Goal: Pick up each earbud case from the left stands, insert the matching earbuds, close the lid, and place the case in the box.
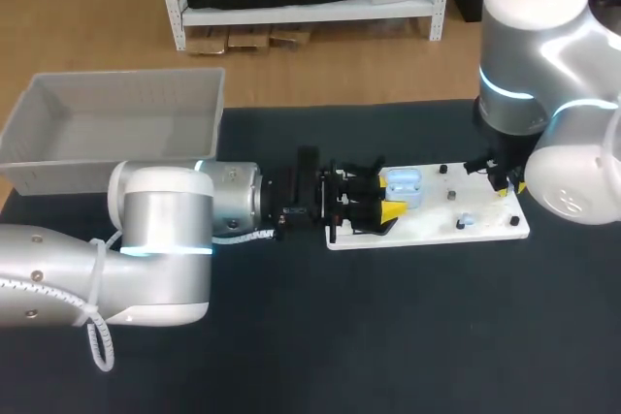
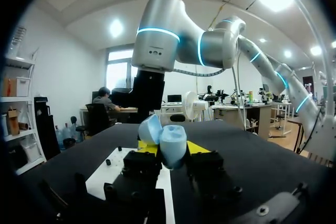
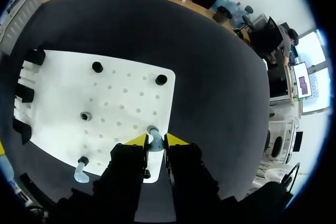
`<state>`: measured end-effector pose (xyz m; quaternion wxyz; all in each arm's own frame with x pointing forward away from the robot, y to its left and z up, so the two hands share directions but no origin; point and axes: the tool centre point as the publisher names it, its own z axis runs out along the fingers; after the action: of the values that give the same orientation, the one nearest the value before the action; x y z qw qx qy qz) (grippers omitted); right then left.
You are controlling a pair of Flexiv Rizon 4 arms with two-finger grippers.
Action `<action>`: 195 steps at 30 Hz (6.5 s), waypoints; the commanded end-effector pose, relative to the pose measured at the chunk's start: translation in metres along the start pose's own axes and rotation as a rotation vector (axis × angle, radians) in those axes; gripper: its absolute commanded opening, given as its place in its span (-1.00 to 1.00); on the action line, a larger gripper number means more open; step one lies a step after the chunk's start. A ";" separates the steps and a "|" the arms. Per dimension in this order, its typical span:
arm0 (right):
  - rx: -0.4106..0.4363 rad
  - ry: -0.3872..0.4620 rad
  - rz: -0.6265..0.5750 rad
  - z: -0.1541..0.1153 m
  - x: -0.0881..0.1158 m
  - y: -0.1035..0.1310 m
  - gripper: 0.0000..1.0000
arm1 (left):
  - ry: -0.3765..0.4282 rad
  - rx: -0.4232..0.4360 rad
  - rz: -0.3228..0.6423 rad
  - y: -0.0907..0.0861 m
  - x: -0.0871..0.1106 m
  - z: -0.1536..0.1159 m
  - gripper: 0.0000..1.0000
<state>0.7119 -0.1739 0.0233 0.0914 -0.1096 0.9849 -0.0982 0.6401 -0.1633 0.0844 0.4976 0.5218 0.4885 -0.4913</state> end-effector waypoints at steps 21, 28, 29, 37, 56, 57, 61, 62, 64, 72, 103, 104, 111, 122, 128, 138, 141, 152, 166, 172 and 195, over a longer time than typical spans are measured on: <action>0.040 -0.009 -0.001 -0.060 0.016 -0.004 -1.00 | 0.000 0.004 -0.001 0.001 0.000 0.000 -1.00; 0.059 0.030 0.064 -0.115 0.030 0.002 -1.00 | 0.000 0.004 -0.001 0.001 0.000 0.000 -1.00; 0.057 0.041 0.070 -0.121 0.033 0.003 -1.00 | 0.000 0.004 -0.001 0.001 0.000 0.000 -1.00; 0.051 0.061 0.118 -0.159 0.045 0.030 -1.00 | 0.000 0.004 -0.001 0.001 0.000 0.000 -1.00; -0.001 0.061 0.146 -0.172 0.050 0.055 -1.00 | 0.000 0.004 -0.001 0.001 0.000 0.000 -1.00; -0.001 0.061 0.146 -0.172 0.050 0.055 -1.00 | 0.000 0.004 -0.001 0.001 0.000 0.000 -1.00; -0.009 0.059 0.201 -0.174 0.050 0.067 -1.00 | 0.000 0.004 -0.001 0.001 0.000 0.000 -1.00; -0.016 0.070 0.221 -0.176 0.050 0.073 -1.00 | 0.000 0.004 -0.001 0.001 0.000 0.000 -1.00; 0.011 0.105 0.294 -0.178 0.050 0.083 -1.00 | 0.000 0.004 -0.001 0.001 0.000 0.000 -1.00; 0.066 0.214 0.534 -0.183 0.044 0.108 -1.00 | 0.000 0.004 -0.001 0.001 0.000 0.000 -1.00; 0.021 0.243 0.733 -0.191 0.040 0.125 -1.00 | 0.000 0.004 -0.001 0.001 0.000 0.000 -1.00; 0.037 0.250 0.738 -0.190 0.040 0.127 -1.00 | 0.000 0.004 -0.001 0.001 0.000 0.000 -1.00; 0.040 0.293 0.760 -0.185 0.042 0.132 -1.00 | 0.000 0.004 -0.001 0.001 0.000 0.000 -1.00; 0.003 0.298 0.766 -0.182 0.043 0.136 -1.00 | 0.028 0.012 -0.008 0.000 0.002 0.000 -1.00; -0.011 0.295 0.766 -0.181 0.043 0.136 -1.00 | 0.045 0.012 -0.015 0.000 0.004 -0.001 -1.00; -0.027 0.280 0.749 -0.177 0.038 0.143 -1.00 | 0.044 0.006 -0.022 0.002 0.004 -0.003 -1.00; -0.026 0.286 0.744 -0.174 0.035 0.145 -1.00 | 0.044 0.006 -0.022 0.002 0.004 -0.003 -1.00; -0.029 0.302 0.729 -0.166 0.029 0.151 -1.00 | 0.044 0.006 -0.022 0.002 0.004 -0.003 -1.00; -0.024 0.316 0.714 -0.161 0.024 0.155 -1.00 | 0.044 0.006 -0.022 0.002 0.004 -0.003 -1.00; -0.019 0.321 0.710 -0.159 0.023 0.155 -1.00 | 0.044 0.006 -0.022 0.002 0.004 -0.003 -1.00; -0.012 0.337 0.705 -0.152 0.022 0.154 -1.00 | 0.044 0.006 -0.022 0.002 0.004 -0.003 -1.00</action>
<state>0.6283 -0.0057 0.1334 -0.0419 0.2529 0.9640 -0.0705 0.6411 -0.1603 0.0799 0.4811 0.5282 0.5025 -0.4868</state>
